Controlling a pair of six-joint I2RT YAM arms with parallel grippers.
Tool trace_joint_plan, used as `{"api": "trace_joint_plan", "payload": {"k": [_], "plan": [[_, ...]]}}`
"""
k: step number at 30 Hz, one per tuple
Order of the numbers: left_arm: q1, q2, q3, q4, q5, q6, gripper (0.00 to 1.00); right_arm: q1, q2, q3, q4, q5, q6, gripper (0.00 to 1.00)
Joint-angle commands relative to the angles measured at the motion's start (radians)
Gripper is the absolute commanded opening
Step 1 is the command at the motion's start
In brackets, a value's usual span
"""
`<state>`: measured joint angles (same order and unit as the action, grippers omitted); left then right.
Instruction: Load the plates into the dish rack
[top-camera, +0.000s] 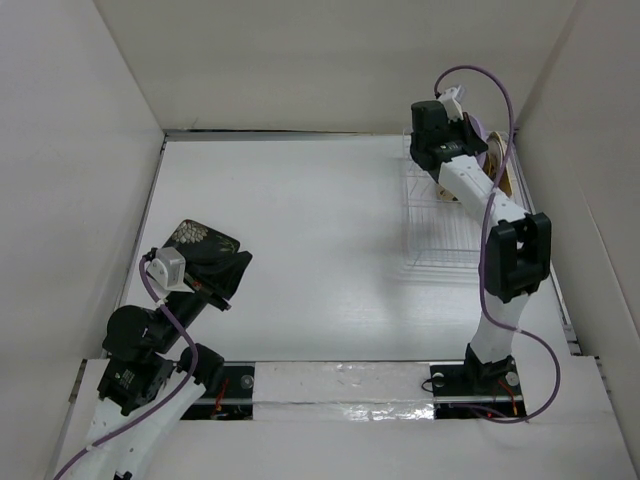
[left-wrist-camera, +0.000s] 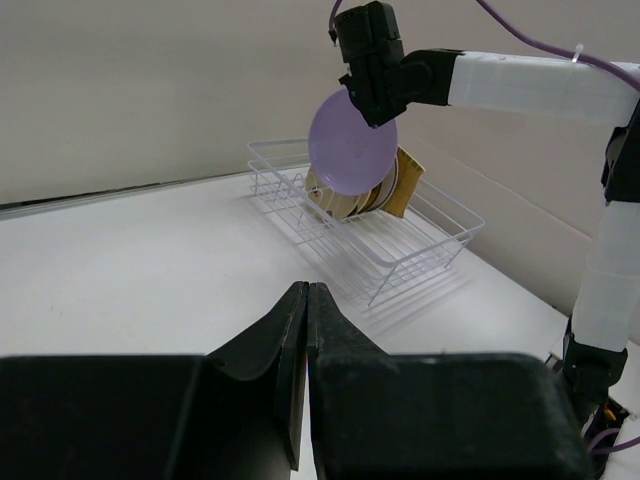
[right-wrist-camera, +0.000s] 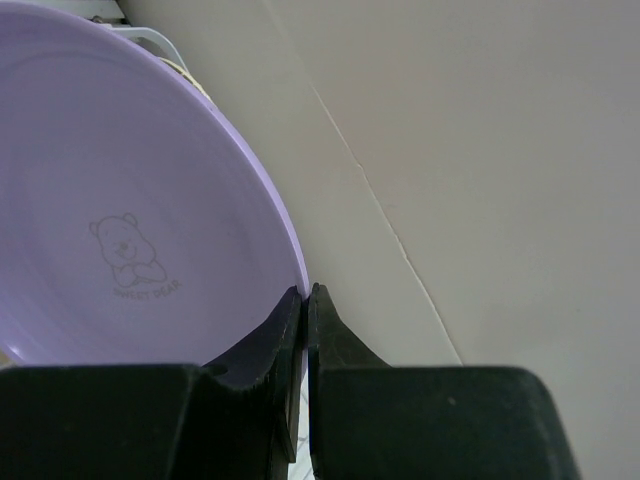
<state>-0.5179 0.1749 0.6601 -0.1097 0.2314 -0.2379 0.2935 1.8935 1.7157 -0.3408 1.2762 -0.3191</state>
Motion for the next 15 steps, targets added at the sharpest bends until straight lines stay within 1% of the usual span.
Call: {"api": "trace_joint_plan", "payload": {"k": [1, 7, 13, 15], "plan": [[-0.007, 0.003, 0.006, 0.044, -0.004, 0.000, 0.00, -0.004, 0.015, 0.074, -0.003, 0.031, -0.011, 0.00], [-0.007, 0.008, 0.006, 0.042, -0.004, 0.002, 0.00, 0.006, 0.058, 0.082, 0.002, 0.028, -0.027, 0.00], [-0.007, 0.018, 0.006, 0.039, -0.009, 0.000, 0.00, 0.024, 0.134, 0.088, 0.042, 0.081, -0.084, 0.00], [-0.007, 0.021, 0.006, 0.039, -0.007, 0.000, 0.00, 0.015, 0.139, 0.126, -0.009, 0.097, -0.060, 0.00]]}}
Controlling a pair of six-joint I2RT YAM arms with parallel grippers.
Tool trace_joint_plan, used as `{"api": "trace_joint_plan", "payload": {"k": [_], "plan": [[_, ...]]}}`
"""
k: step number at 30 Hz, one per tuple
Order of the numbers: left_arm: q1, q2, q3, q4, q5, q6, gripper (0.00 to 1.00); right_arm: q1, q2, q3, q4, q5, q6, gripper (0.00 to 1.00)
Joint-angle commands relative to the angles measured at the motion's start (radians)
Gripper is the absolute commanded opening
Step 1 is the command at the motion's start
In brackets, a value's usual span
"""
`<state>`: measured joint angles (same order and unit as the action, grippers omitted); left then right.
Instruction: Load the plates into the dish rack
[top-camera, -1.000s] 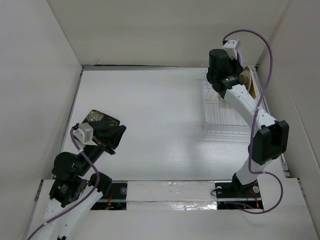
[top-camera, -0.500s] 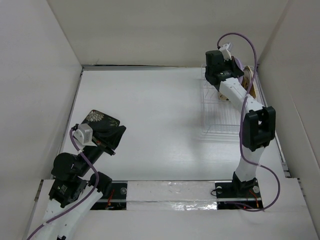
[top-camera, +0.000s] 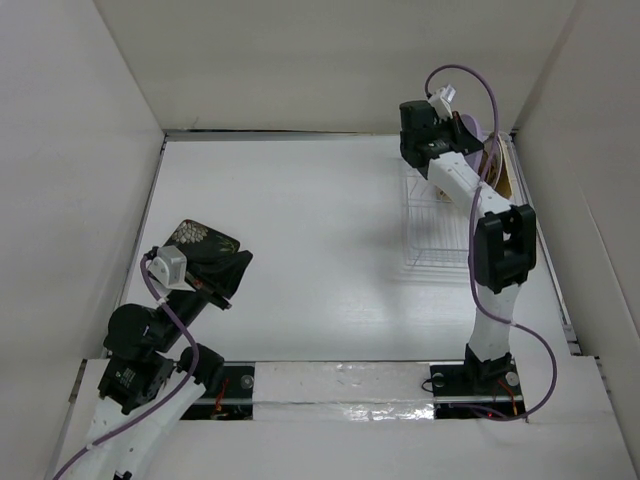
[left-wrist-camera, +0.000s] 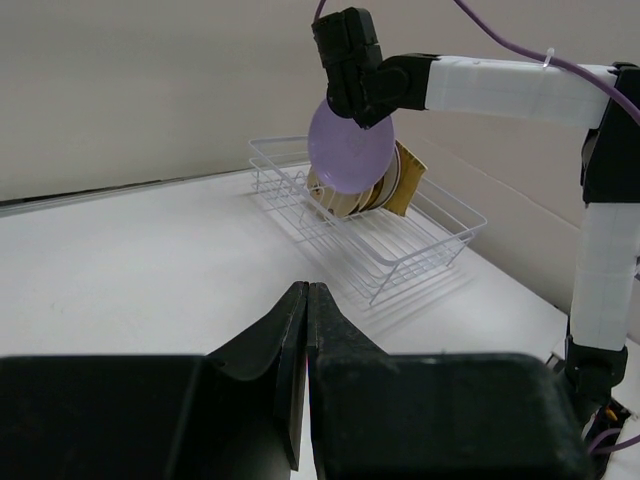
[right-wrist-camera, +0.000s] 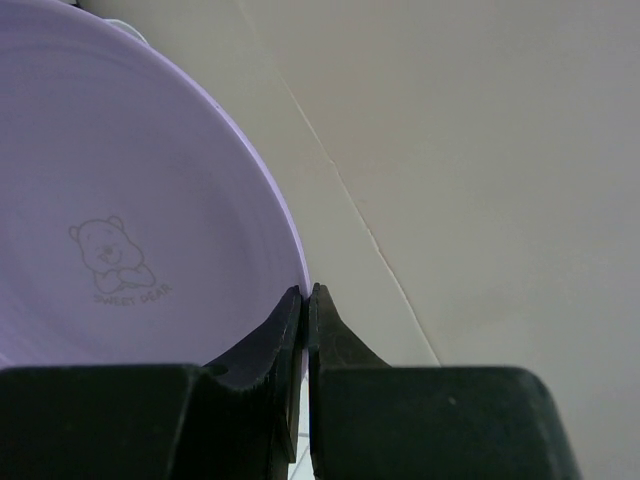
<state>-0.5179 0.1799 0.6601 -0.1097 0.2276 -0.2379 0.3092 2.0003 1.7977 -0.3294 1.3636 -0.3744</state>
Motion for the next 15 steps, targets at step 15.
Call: {"api": "trace_joint_plan", "payload": {"k": [15], "plan": [[-0.007, 0.038, 0.006, 0.038, -0.002, 0.002, 0.00, -0.001, 0.029, 0.083, 0.044, 0.034, -0.164, 0.00]]}}
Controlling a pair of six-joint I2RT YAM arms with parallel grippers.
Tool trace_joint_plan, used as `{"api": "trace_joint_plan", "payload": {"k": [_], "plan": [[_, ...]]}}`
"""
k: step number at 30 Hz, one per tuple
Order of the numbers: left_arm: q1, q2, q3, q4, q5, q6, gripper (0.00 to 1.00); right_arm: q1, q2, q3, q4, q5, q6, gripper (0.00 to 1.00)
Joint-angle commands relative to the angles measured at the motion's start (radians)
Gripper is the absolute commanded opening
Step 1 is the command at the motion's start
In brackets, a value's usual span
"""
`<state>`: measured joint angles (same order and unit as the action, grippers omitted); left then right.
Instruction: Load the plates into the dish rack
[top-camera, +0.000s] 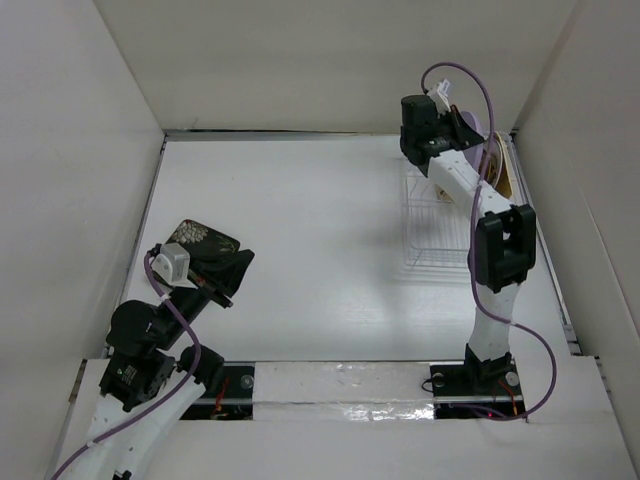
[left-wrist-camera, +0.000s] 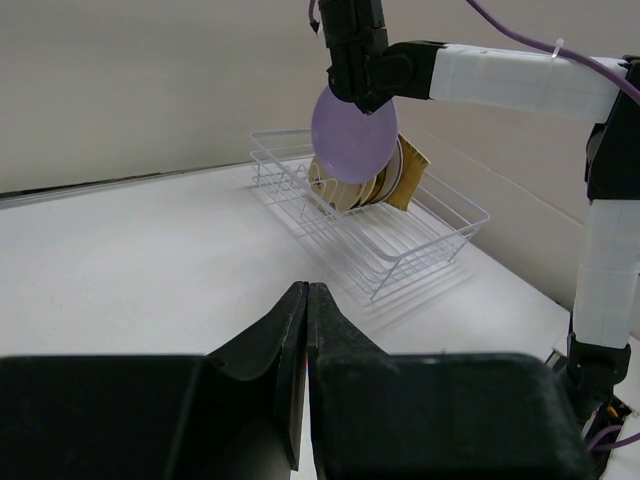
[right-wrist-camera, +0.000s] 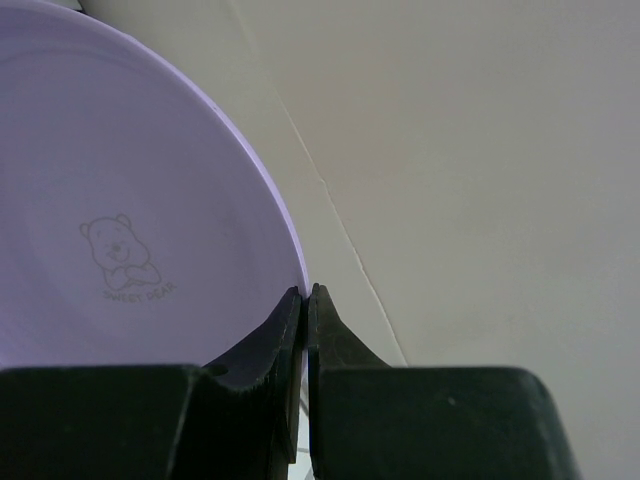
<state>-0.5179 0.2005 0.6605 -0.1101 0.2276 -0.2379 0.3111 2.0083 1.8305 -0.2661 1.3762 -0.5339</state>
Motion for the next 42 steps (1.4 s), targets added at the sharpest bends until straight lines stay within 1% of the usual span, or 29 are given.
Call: {"api": "trace_joint_plan", "payload": {"k": [1, 5, 12, 13, 14, 15, 16, 18, 19, 20, 22, 24, 25, 26, 27, 28, 29, 30, 31, 32, 34, 35, 36, 37, 38, 39, 40, 41, 42], "plan": [[-0.007, 0.017, 0.005, 0.038, -0.002, 0.002, 0.00, -0.003, 0.042, 0.058, -0.062, 0.015, 0.035, 0.00], [-0.007, 0.020, 0.005, 0.036, -0.004, 0.002, 0.00, 0.006, 0.090, 0.087, -0.110, -0.005, 0.077, 0.00], [-0.007, 0.027, 0.005, 0.038, -0.008, 0.003, 0.00, 0.025, 0.133, 0.108, -0.139, -0.022, 0.127, 0.00], [-0.007, 0.027, 0.005, 0.038, -0.008, 0.003, 0.00, 0.025, 0.129, 0.108, -0.142, -0.026, 0.143, 0.04], [-0.007, 0.028, 0.005, 0.038, -0.010, 0.003, 0.00, 0.025, 0.119, 0.107, -0.151, -0.049, 0.175, 0.11], [-0.007, 0.031, 0.005, 0.036, -0.010, 0.003, 0.00, 0.035, 0.110, 0.104, -0.157, -0.066, 0.192, 0.19], [-0.007, 0.034, 0.005, 0.038, -0.010, 0.003, 0.00, 0.036, 0.083, 0.101, -0.163, -0.077, 0.209, 0.35], [-0.007, 0.042, 0.005, 0.036, -0.010, 0.003, 0.00, 0.049, 0.047, 0.102, -0.185, -0.121, 0.261, 0.49], [-0.007, 0.045, 0.004, 0.036, -0.011, 0.003, 0.00, 0.062, 0.002, 0.104, -0.196, -0.146, 0.284, 0.58], [-0.007, 0.048, 0.005, 0.036, -0.016, 0.005, 0.00, 0.062, -0.023, 0.101, -0.206, -0.202, 0.325, 0.62], [-0.007, 0.053, 0.005, 0.035, -0.023, 0.003, 0.00, 0.097, -0.077, 0.095, -0.217, -0.264, 0.373, 0.65], [-0.007, 0.060, 0.005, 0.033, -0.042, 0.003, 0.00, 0.124, -0.169, 0.053, -0.200, -0.383, 0.431, 0.65], [-0.007, 0.060, 0.007, 0.032, -0.048, 0.003, 0.00, 0.143, -0.207, 0.020, -0.168, -0.429, 0.439, 0.62], [-0.007, 0.062, 0.005, 0.032, -0.065, 0.003, 0.00, 0.185, -0.279, -0.020, -0.091, -0.533, 0.451, 0.58], [-0.007, 0.062, 0.007, 0.030, -0.074, 0.003, 0.00, 0.210, -0.307, -0.092, -0.061, -0.595, 0.462, 0.50], [-0.007, 0.068, 0.005, 0.029, -0.083, 0.005, 0.00, 0.233, -0.327, -0.120, -0.036, -0.655, 0.482, 0.20], [-0.007, 0.071, 0.007, 0.027, -0.105, 0.005, 0.00, 0.279, -0.344, -0.146, 0.011, -0.786, 0.529, 0.06], [-0.007, 0.077, 0.007, 0.026, -0.115, 0.003, 0.00, 0.301, -0.356, -0.196, 0.037, -0.854, 0.552, 0.00], [-0.007, 0.080, 0.007, 0.024, -0.126, 0.003, 0.00, 0.324, -0.352, -0.217, 0.065, -0.911, 0.586, 0.00], [-0.007, 0.085, 0.007, 0.024, -0.149, 0.003, 0.00, 0.347, -0.342, -0.237, 0.126, -1.021, 0.636, 0.00], [-0.007, 0.093, 0.010, 0.017, -0.175, 0.002, 0.00, 0.411, -0.272, -0.267, 0.192, -1.138, 0.673, 0.00], [-0.007, 0.093, 0.010, 0.015, -0.204, 0.000, 0.00, 0.428, -0.235, -0.267, 0.253, -1.231, 0.725, 0.00], [-0.007, 0.086, 0.008, 0.013, -0.217, -0.001, 0.00, 0.457, -0.197, -0.263, 0.292, -1.276, 0.751, 0.00], [0.002, 0.080, 0.008, 0.015, -0.220, -0.006, 0.00, 0.467, -0.107, -0.232, 0.315, -1.311, 0.785, 0.03], [0.002, 0.074, 0.005, 0.016, -0.261, -0.006, 0.00, 0.467, -0.061, -0.214, 0.352, -1.371, 0.881, 0.07], [0.013, 0.057, 0.005, 0.018, -0.273, -0.003, 0.00, 0.479, -0.016, -0.197, 0.372, -1.423, 0.929, 0.12], [0.013, 0.048, 0.007, 0.016, -0.293, -0.001, 0.00, 0.494, 0.025, -0.186, 0.399, -1.453, 0.980, 0.26], [0.013, 0.039, 0.008, 0.013, -0.341, -0.001, 0.00, 0.505, 0.094, -0.183, 0.480, -1.500, 1.059, 0.33], [0.022, 0.021, 0.005, 0.012, -0.356, -0.003, 0.00, 0.514, 0.128, -0.174, 0.507, -1.519, 1.089, 0.42]]}}
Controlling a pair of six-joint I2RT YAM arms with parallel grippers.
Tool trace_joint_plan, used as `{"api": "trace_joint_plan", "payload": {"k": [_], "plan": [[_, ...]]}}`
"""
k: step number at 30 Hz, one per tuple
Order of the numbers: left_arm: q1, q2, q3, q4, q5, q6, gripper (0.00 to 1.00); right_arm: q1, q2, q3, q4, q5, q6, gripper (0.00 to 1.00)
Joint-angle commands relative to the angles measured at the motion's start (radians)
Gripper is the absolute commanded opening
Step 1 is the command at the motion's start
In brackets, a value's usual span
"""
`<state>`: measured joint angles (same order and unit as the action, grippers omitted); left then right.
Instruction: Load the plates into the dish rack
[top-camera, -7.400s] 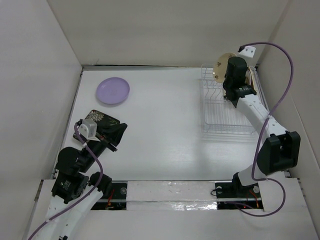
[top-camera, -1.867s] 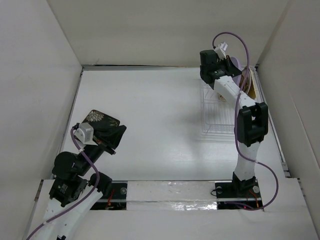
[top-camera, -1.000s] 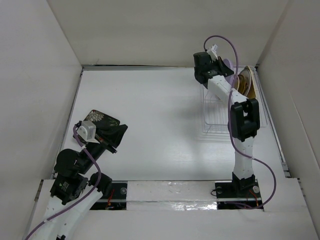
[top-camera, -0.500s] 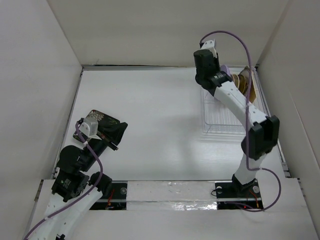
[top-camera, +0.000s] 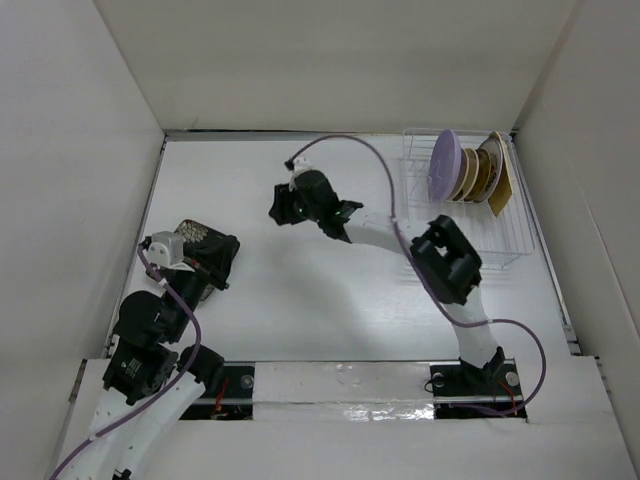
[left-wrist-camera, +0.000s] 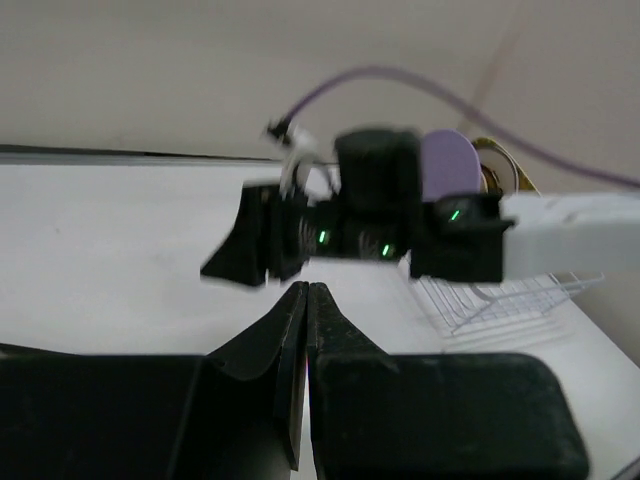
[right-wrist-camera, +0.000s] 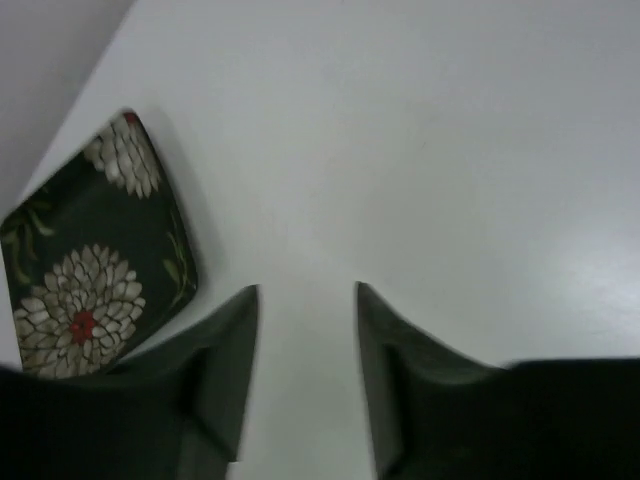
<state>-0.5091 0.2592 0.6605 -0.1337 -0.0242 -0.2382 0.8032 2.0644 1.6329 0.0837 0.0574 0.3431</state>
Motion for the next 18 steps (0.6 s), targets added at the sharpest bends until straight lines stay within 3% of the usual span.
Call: {"api": "trace_joint_plan", "payload": {"k": [1, 6, 18], "plan": [[0.014, -0.046, 0.002, 0.037, -0.120, -0.004, 0.00, 0.031, 0.109, 0.042, 0.168, -0.221, 0.239, 0.56], [0.023, -0.023, 0.002, 0.048, -0.120, 0.002, 0.00, 0.068, 0.302, 0.152, 0.243, -0.352, 0.379, 0.64], [0.032, 0.029, 0.005, 0.048, -0.099, 0.010, 0.00, 0.131, 0.528, 0.312, 0.286, -0.472, 0.534, 0.65]]}}
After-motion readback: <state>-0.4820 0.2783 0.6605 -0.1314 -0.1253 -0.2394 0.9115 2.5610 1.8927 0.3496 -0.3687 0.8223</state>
